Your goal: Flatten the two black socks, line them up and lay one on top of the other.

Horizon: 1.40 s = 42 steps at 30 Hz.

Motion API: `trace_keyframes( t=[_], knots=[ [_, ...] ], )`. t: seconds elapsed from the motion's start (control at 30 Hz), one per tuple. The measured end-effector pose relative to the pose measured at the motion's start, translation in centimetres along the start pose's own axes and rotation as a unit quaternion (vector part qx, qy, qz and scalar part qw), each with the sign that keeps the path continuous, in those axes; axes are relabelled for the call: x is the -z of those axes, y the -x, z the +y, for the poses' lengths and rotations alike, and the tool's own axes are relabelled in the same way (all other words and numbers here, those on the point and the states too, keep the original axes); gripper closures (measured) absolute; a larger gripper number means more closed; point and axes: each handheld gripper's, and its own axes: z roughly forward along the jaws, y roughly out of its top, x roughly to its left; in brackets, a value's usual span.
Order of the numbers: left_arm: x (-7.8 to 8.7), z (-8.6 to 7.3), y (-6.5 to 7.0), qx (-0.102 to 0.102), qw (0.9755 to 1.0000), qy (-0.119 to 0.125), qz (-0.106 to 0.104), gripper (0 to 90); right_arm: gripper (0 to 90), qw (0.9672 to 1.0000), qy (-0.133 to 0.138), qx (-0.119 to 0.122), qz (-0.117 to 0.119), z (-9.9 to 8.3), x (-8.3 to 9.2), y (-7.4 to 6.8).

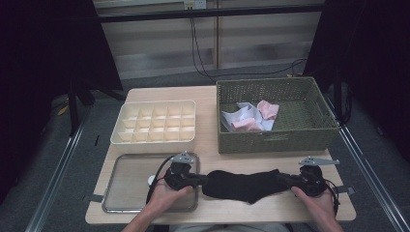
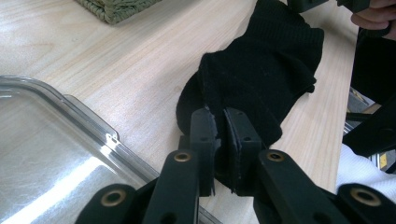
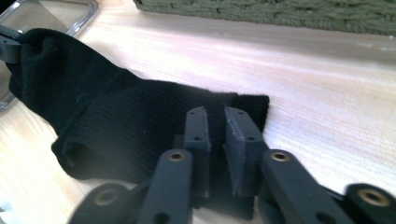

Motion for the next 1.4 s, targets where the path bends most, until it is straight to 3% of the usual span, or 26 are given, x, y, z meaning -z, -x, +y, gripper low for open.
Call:
trace_keyframes(
  t=[0.2, 0.27, 0.3, 0.33, 0.53, 0.6, 0.77, 0.9, 0.97, 1.2, 1.3, 1.33, 1.4],
  knots=[
    [-0.1, -0.2, 0.0, 0.004, 1.0, -0.002, 0.004, 77.2, 70.6, 0.9996, -0.024, 0.008, -0.013, -0.1, -0.8, -0.2],
    [-0.3, -0.3, -0.1, 0.001, 0.9999, -0.012, 0.004, 80.3, 82.5, 0.9992, -0.031, 0.017, -0.017, 0.1, -1.1, -0.4],
    [-0.3, -0.3, -0.1, 0.001, 0.9999, -0.012, 0.004, 82.0, 82.5, 0.9992, -0.031, 0.017, -0.017, 0.1, -1.1, -0.4],
    [-0.4, -0.3, -0.1, 0.0, 0.9999, -0.015, 0.004, 83.6, 87.6, 0.9994, -0.026, 0.02, -0.013, 0.1, -1.0, -0.4],
    [0.4, 0.1, 0.2, 0.008, 0.9998, 0.007, -0.017, 85.3, 88.4, 1.0, 0.003, 0.0, 0.003, 0.5, 0.2, -0.2],
    [1.3, 0.5, 0.5, 0.005, 0.9993, 0.022, -0.028, 85.4, 88.5, 0.9995, 0.029, -0.003, 0.013, 1.0, 1.5, -0.2],
    [2.0, 0.9, 1.1, 0.009, 0.9981, 0.036, -0.05, 85.5, 88.6, 0.9988, 0.04, -0.022, 0.019, 1.1, 2.6, 0.3],
    [2.0, 0.6, 1.5, 0.016, 0.9972, 0.028, -0.067, 85.6, 88.6, 0.9986, 0.041, -0.026, 0.024, 1.0, 3.0, 0.4],
    [2.0, 0.5, 1.5, 0.015, 0.9974, 0.024, -0.066, 85.5, 88.6, 0.9989, 0.03, -0.027, 0.024, 0.8, 2.6, 0.4],
    [0.2, -0.1, 0.4, 0.004, 0.9995, -0.018, -0.026, 84.8, 88.5, 0.9999, -0.006, -0.012, 0.01, 0.5, 0.7, 0.6],
    [-0.1, -0.1, 0.1, 0.005, 0.9997, -0.015, -0.018, 84.1, 88.5, 1.0, -0.005, -0.004, 0.003, 0.5, 0.4, 0.6],
    [-0.3, -0.1, -0.2, 0.004, 0.9998, -0.021, -0.003, 81.9, 88.3, 0.9999, -0.011, -0.004, -0.001, 0.5, 0.1, 0.8],
    [-0.5, -0.2, -0.5, 0.003, 0.9997, -0.024, 0.003, 78.5, 88.0, 0.9999, -0.015, -0.006, 0.0, 0.5, -0.1, 1.0]
  ],
)
